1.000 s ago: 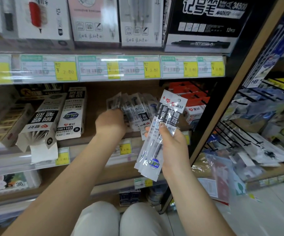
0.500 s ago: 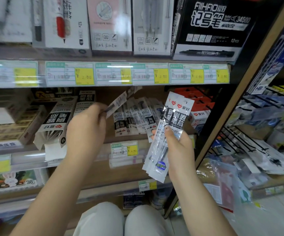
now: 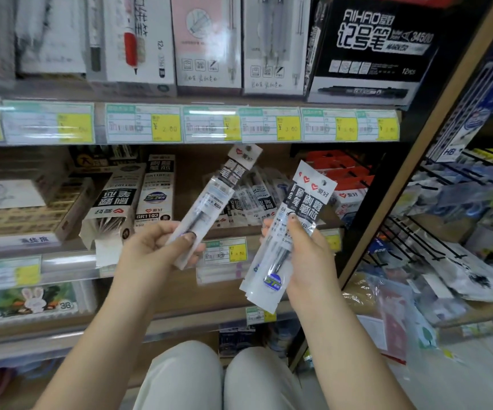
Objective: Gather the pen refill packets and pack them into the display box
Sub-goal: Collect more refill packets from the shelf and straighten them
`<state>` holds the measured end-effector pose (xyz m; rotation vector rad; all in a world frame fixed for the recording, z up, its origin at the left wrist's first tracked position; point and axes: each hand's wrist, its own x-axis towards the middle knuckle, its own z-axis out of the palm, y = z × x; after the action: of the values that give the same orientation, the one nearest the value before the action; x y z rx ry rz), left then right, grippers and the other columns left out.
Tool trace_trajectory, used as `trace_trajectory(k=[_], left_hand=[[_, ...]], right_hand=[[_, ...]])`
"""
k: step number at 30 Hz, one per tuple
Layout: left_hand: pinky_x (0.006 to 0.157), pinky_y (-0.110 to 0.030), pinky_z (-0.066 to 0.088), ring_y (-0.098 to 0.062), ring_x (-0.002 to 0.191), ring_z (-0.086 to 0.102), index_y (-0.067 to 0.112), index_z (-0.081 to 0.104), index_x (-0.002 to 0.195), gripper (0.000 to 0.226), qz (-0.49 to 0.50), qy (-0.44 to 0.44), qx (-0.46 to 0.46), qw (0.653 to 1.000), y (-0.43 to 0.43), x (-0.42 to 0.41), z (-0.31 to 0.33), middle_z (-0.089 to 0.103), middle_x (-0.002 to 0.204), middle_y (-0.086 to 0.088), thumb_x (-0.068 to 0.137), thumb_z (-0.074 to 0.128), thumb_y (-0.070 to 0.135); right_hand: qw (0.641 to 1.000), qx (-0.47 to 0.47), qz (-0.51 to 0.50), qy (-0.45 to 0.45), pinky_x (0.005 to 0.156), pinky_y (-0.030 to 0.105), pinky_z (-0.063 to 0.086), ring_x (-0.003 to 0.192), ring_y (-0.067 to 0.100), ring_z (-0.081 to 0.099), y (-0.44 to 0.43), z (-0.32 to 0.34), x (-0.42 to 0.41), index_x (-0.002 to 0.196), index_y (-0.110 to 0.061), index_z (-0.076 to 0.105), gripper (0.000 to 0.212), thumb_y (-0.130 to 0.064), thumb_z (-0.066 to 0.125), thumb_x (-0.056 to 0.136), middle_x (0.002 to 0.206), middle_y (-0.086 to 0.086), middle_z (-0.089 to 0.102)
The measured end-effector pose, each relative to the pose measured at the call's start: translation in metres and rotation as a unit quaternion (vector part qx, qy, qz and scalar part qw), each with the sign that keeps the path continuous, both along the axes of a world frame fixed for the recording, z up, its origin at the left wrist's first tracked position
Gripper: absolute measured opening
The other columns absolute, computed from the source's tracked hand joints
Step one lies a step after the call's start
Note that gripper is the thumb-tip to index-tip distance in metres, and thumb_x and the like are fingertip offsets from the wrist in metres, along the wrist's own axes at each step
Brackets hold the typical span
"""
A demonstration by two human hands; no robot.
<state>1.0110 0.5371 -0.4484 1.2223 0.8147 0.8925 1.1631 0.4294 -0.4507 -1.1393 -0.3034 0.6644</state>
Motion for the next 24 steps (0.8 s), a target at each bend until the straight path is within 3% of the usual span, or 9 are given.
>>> trace_trajectory(k=[7, 11, 14, 17, 21, 24], left_hand=[[0.049, -0.02, 0.054, -0.023, 0.07, 0.073, 0.004, 0.056, 0.077, 0.013, -0.046, 0.079, 0.052, 0.994, -0.005, -0.014, 0.007, 0.073, 0.075, -0.014, 0.081, 0.069, 0.003], [0.055, -0.019, 0.057, -0.018, 0.074, 0.073, 0.008, 0.052, 0.076, 0.015, -0.029, 0.038, 0.025, 0.999, -0.008, -0.017, 0.011, 0.074, 0.076, -0.011, 0.085, 0.065, 0.006], [0.054, -0.018, 0.056, -0.015, 0.078, 0.073, 0.012, 0.053, 0.074, 0.016, -0.014, -0.061, -0.06, 0.996, -0.017, -0.007, 0.003, 0.074, 0.081, -0.009, 0.087, 0.059, 0.006], [0.056, -0.02, 0.055, -0.014, 0.076, 0.071, 0.011, 0.053, 0.073, 0.019, -0.018, -0.12, -0.106, 0.987, -0.032, 0.01, -0.01, 0.074, 0.079, -0.006, 0.091, 0.053, 0.005], [0.052, -0.022, 0.049, -0.017, 0.059, 0.058, 0.017, 0.057, 0.061, 0.035, -0.047, -0.082, -0.096, 0.991, -0.051, 0.025, -0.022, 0.066, 0.068, -0.008, 0.093, 0.05, 0.007], [0.051, -0.028, 0.049, -0.02, 0.06, 0.055, 0.011, 0.053, 0.069, 0.025, -0.068, -0.052, -0.089, 0.992, -0.057, 0.026, -0.023, 0.062, 0.071, -0.013, 0.094, 0.05, 0.009]], right_hand=[[0.999, 0.018, -0.034, -0.023, 0.063, 0.032, 0.054, 0.072, 0.015, 0.07, -0.016, 0.011, 0.007, 0.102, -0.016, 0.064, 0.015, -0.022, 0.053, 0.094, 0.084, 0.002, 0.073], [0.999, 0.026, -0.039, 0.0, 0.067, 0.032, 0.054, 0.074, 0.014, 0.07, -0.021, 0.005, 0.005, 0.093, -0.022, 0.065, 0.012, -0.022, 0.053, 0.095, 0.081, -0.002, 0.074], [0.998, 0.03, -0.013, 0.06, 0.059, 0.03, 0.054, 0.069, 0.015, 0.07, -0.016, 0.0, -0.005, 0.099, -0.016, 0.064, 0.014, -0.022, 0.052, 0.094, 0.079, 0.002, 0.072], [0.993, 0.056, 0.028, 0.095, 0.061, 0.03, 0.055, 0.072, 0.014, 0.071, -0.006, 0.0, -0.013, 0.106, -0.009, 0.062, 0.019, -0.02, 0.05, 0.095, 0.083, 0.004, 0.072], [0.992, 0.058, 0.042, 0.104, 0.067, 0.035, 0.054, 0.084, 0.019, 0.071, 0.002, 0.002, -0.016, 0.107, -0.014, 0.061, 0.019, -0.025, 0.053, 0.094, 0.091, 0.005, 0.074], [0.993, 0.059, 0.023, 0.097, 0.07, 0.035, 0.054, 0.083, 0.017, 0.07, 0.005, 0.005, -0.016, 0.103, -0.016, 0.062, 0.016, -0.025, 0.055, 0.092, 0.09, 0.003, 0.073]])
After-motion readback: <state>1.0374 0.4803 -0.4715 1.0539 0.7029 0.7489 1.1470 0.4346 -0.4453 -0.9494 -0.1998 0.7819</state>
